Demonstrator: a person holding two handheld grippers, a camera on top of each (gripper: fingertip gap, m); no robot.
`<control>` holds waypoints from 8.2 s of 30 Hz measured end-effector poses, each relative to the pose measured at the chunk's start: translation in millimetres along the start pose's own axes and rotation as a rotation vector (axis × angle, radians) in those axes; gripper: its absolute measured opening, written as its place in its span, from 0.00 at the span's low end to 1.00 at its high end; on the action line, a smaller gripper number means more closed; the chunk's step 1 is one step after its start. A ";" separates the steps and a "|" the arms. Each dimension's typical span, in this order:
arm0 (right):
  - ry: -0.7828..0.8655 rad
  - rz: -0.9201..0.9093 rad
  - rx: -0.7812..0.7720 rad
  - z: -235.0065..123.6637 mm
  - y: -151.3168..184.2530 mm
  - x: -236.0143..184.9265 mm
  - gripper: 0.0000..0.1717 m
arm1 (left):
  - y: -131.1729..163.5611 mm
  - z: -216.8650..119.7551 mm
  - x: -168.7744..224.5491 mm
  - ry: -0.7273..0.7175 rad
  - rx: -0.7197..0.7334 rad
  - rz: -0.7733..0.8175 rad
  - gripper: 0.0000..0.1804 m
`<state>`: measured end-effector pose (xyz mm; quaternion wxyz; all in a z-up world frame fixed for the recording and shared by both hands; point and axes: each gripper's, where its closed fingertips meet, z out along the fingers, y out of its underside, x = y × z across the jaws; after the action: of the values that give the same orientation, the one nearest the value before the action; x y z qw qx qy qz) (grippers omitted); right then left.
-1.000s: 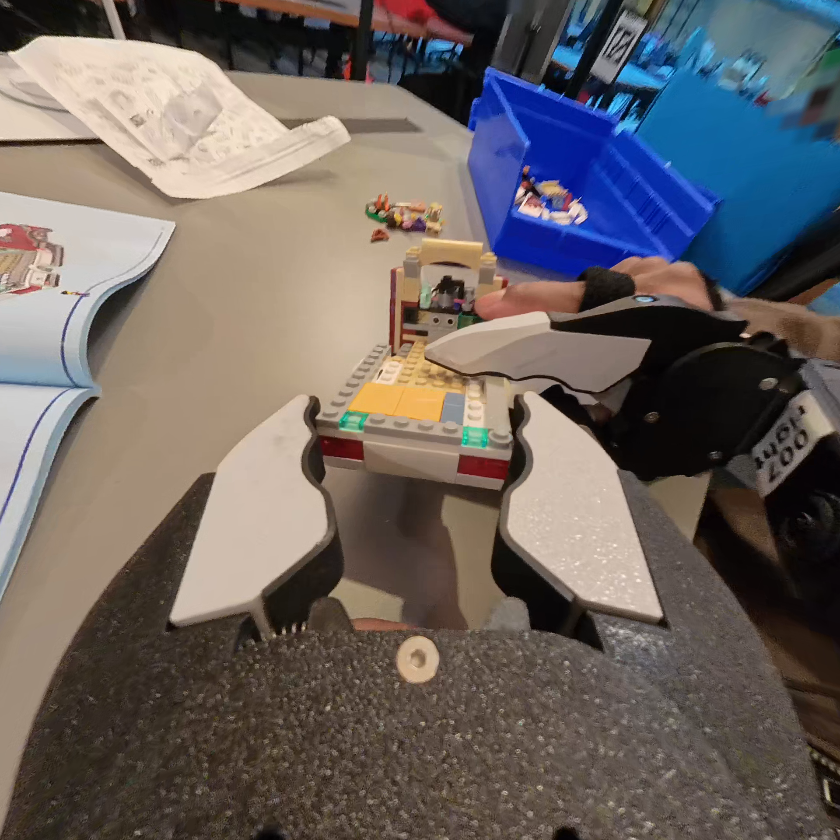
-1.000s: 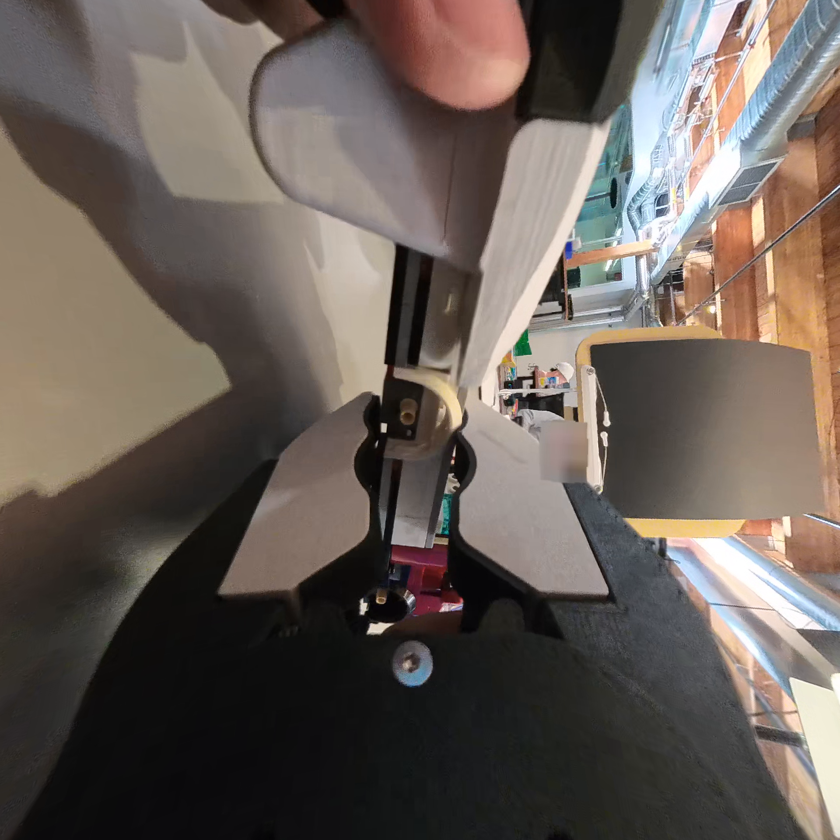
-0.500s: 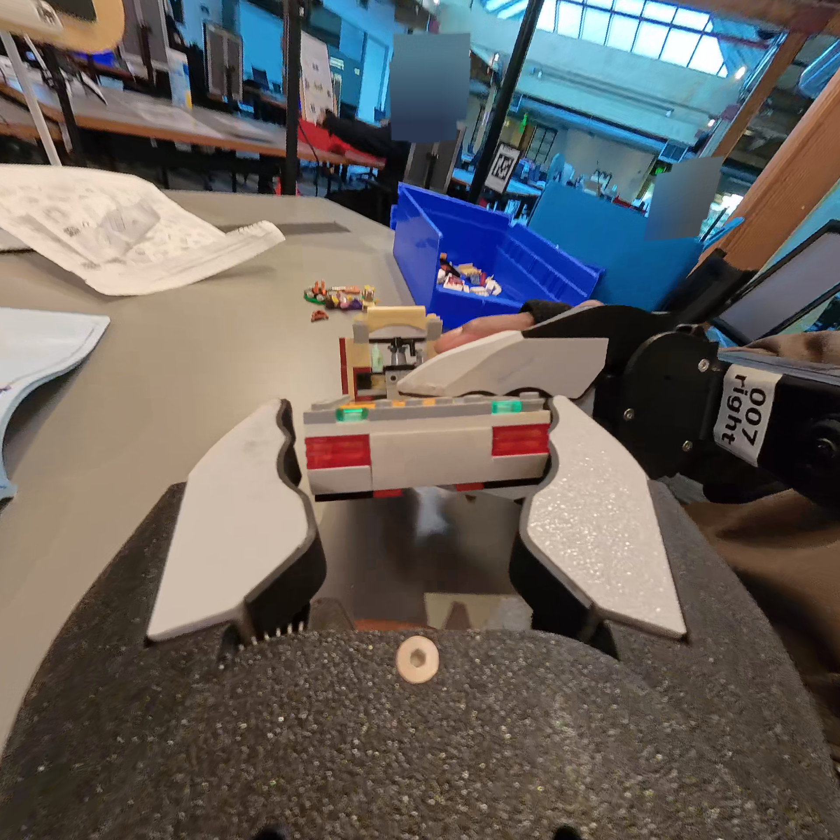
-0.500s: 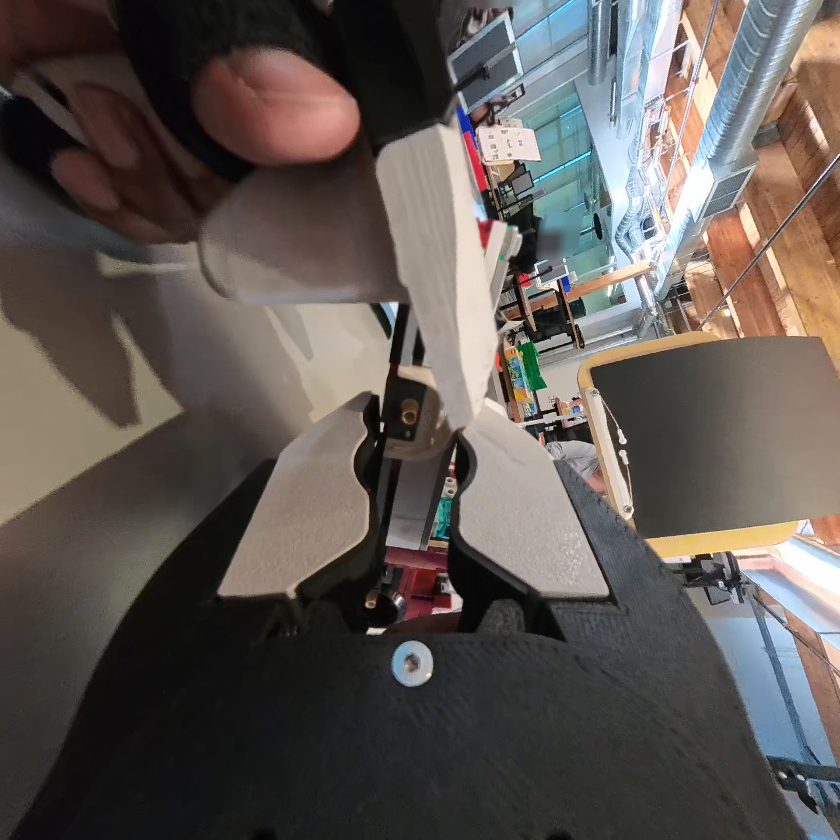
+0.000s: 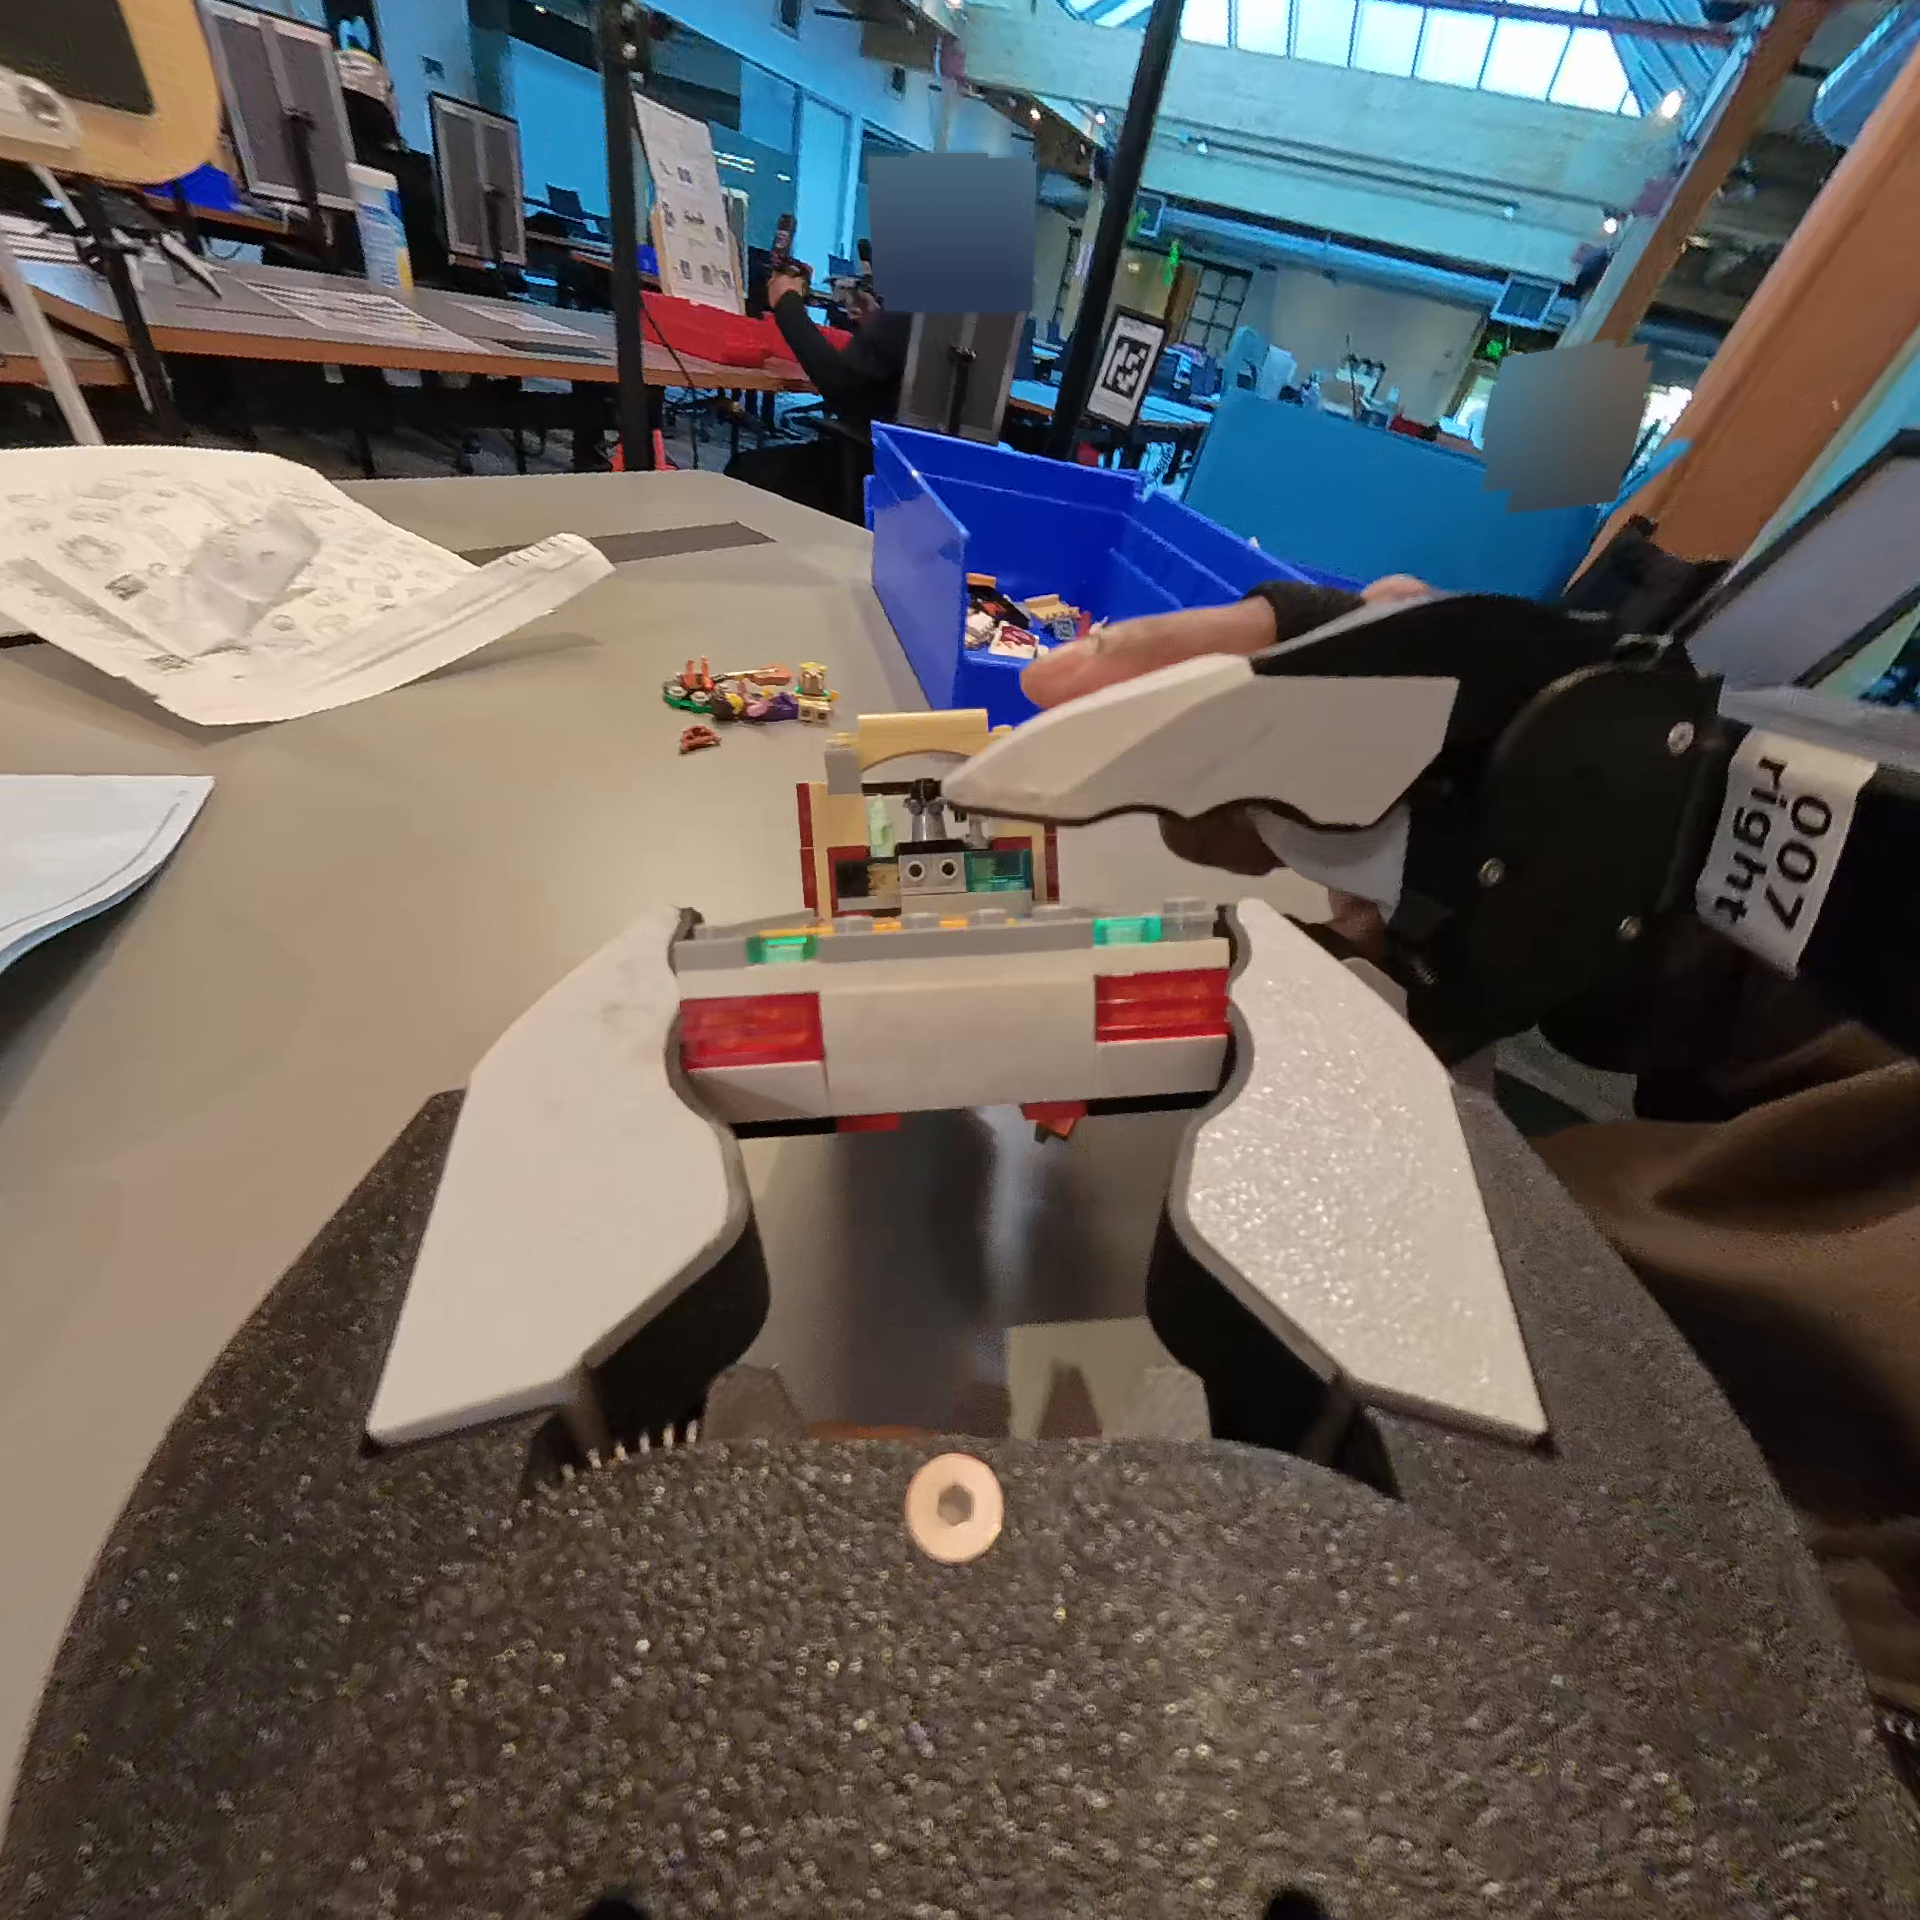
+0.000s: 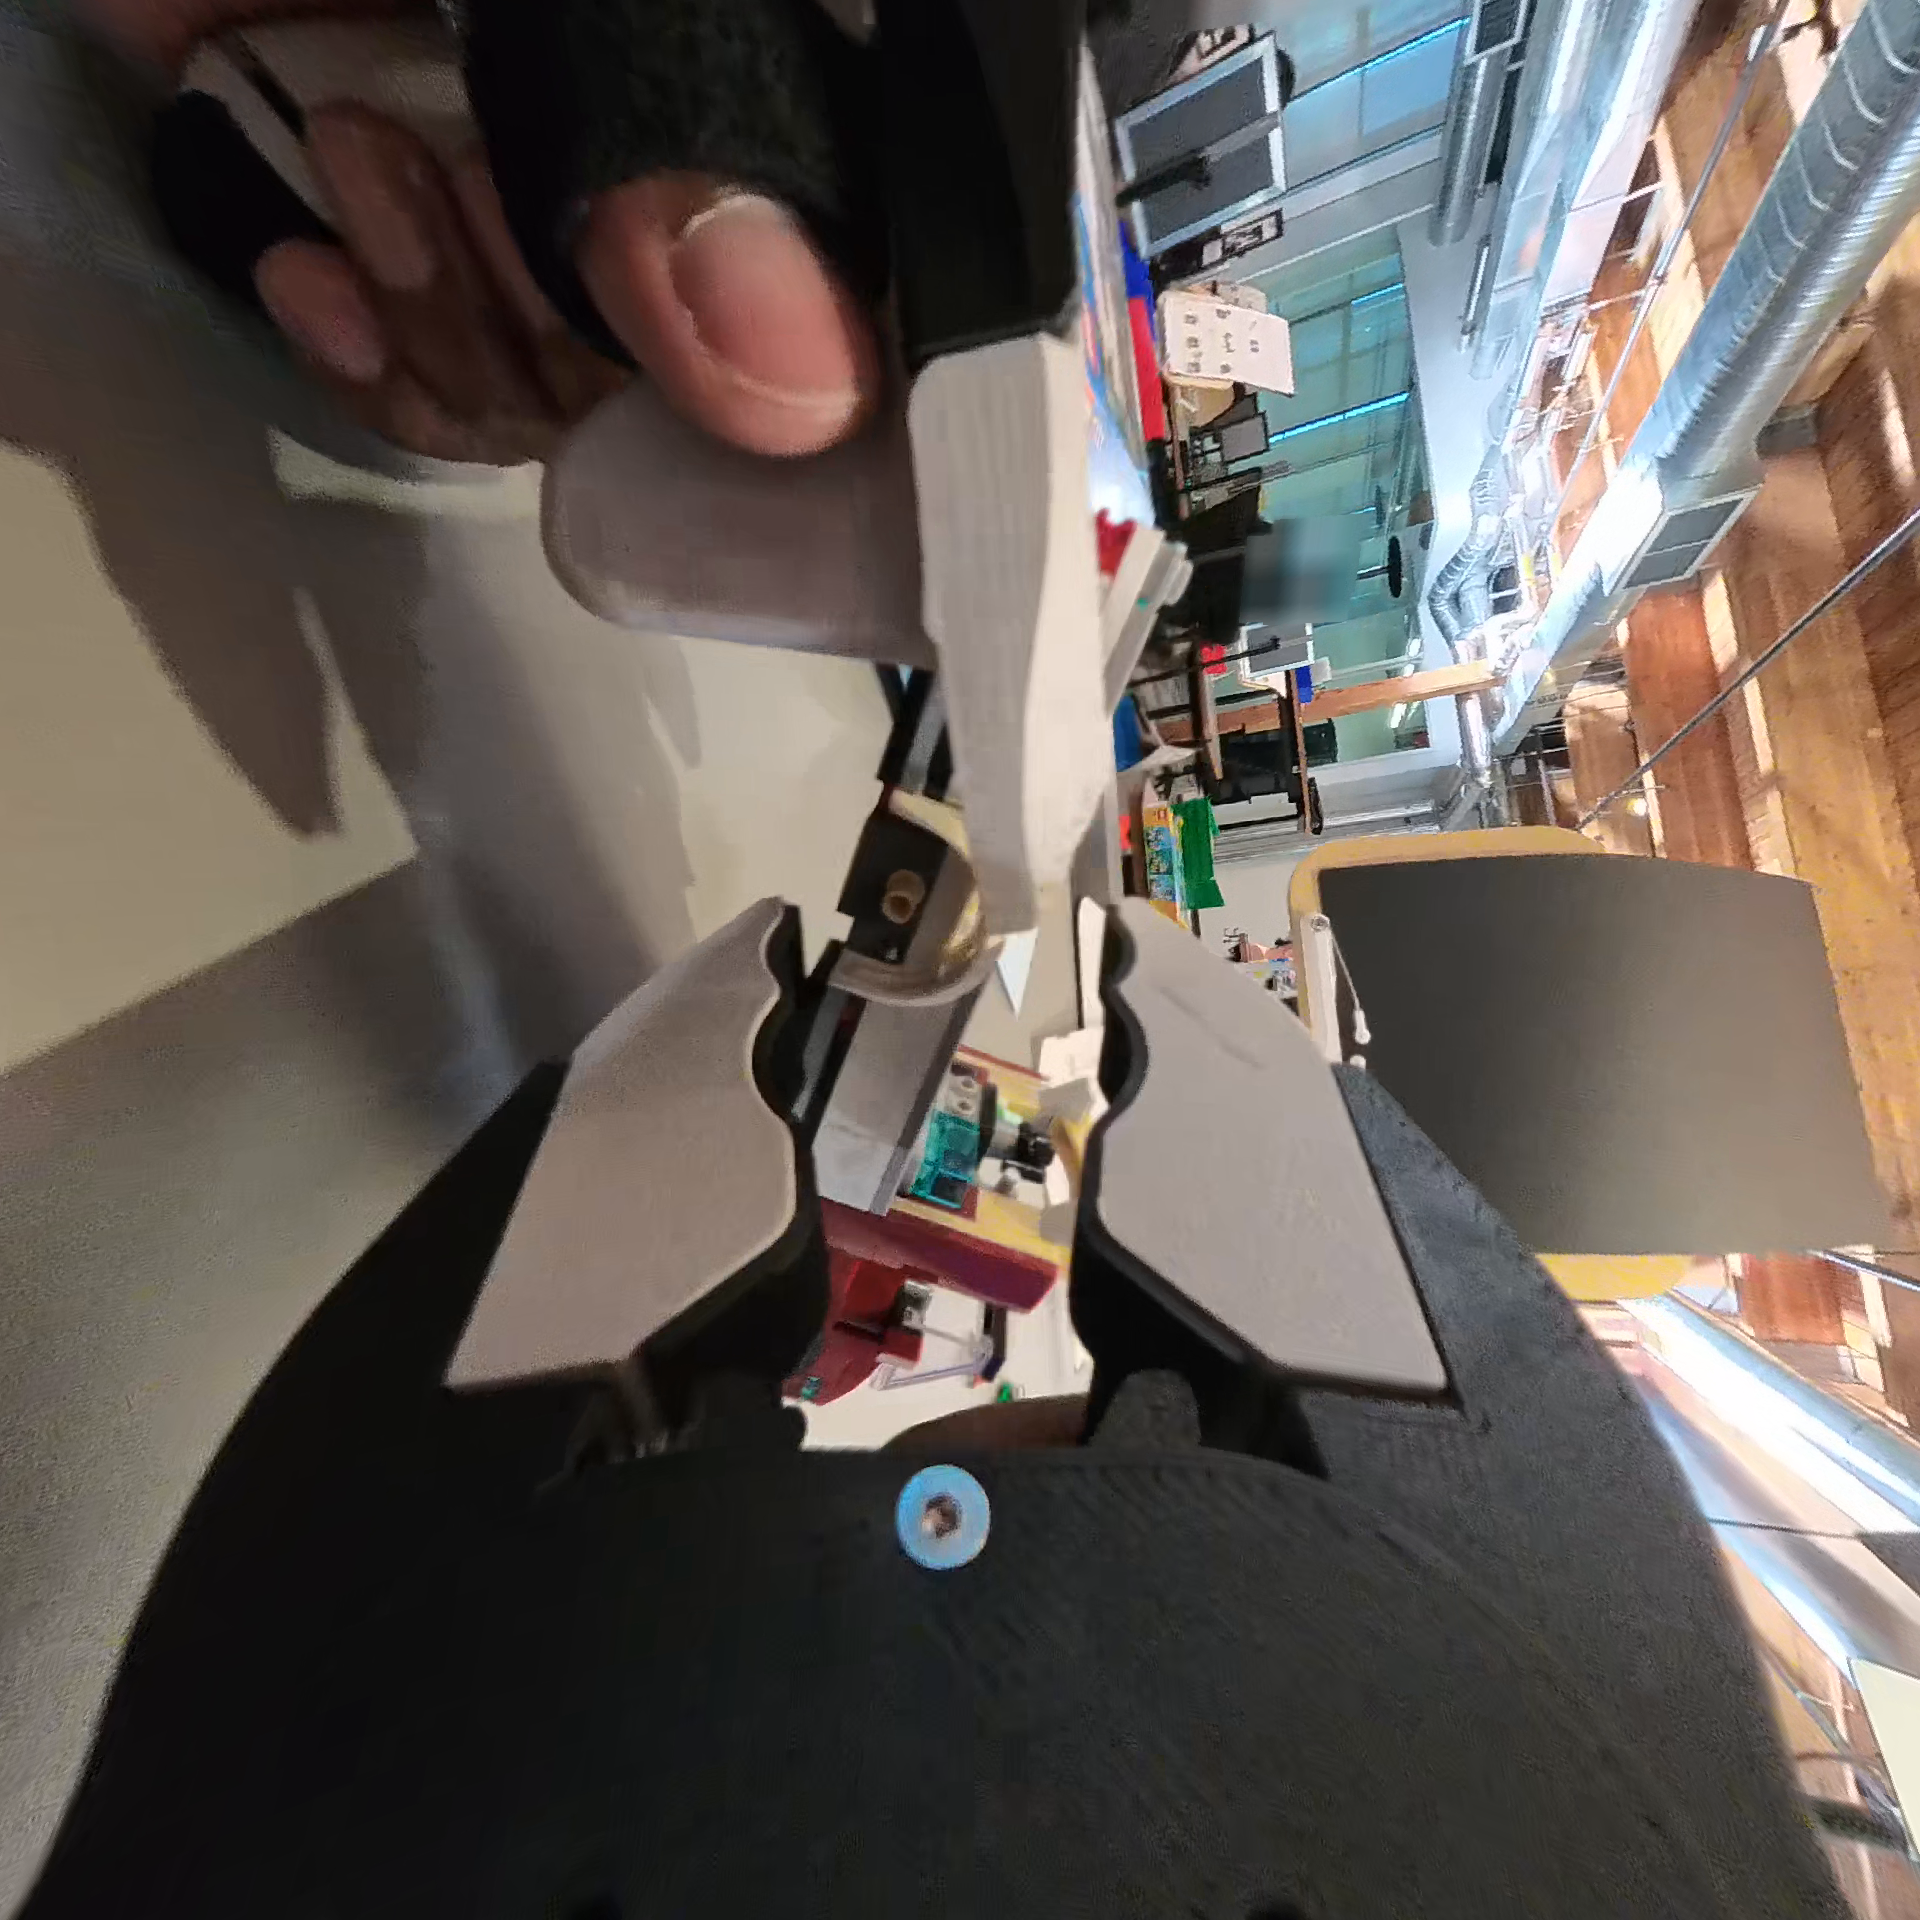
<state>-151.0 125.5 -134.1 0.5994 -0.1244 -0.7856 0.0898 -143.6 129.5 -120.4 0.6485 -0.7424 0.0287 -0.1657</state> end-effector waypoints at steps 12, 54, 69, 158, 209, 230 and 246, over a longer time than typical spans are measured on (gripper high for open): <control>-0.088 0.080 -0.058 0.9 19.8 -14.8 0.34 | -7.6 -0.7 -24.6 -0.139 0.064 -0.080 0.51; -0.802 0.913 -0.133 -23.0 68.1 -73.8 0.03 | 11.3 -10.6 -29.3 -0.191 -0.091 0.009 0.51; -0.630 0.715 -0.083 -19.1 79.7 -52.5 0.04 | 11.9 -12.3 -28.3 -0.194 -0.094 0.014 0.51; -0.518 1.593 0.344 -14.6 -45.9 -3.8 0.01 | 28.3 -20.7 20.8 -0.169 -0.088 0.837 0.51; -0.886 1.212 0.026 -30.8 -56.3 -37.9 0.01 | 77.5 -35.4 32.5 -0.604 -0.398 0.282 0.51; -0.801 1.120 0.029 -38.3 -58.5 -43.5 0.08 | 94.7 -46.3 42.5 -0.551 -0.242 0.090 0.51; -0.945 1.072 0.004 -37.1 -73.6 -60.4 0.00 | 100.7 -51.7 47.6 -0.550 -0.266 0.206 0.51</control>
<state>-106.6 36.8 -158.4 0.0687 -0.4402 -0.7918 0.4178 -96.1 52.0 -203.0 0.5424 -0.8309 -0.0510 0.1129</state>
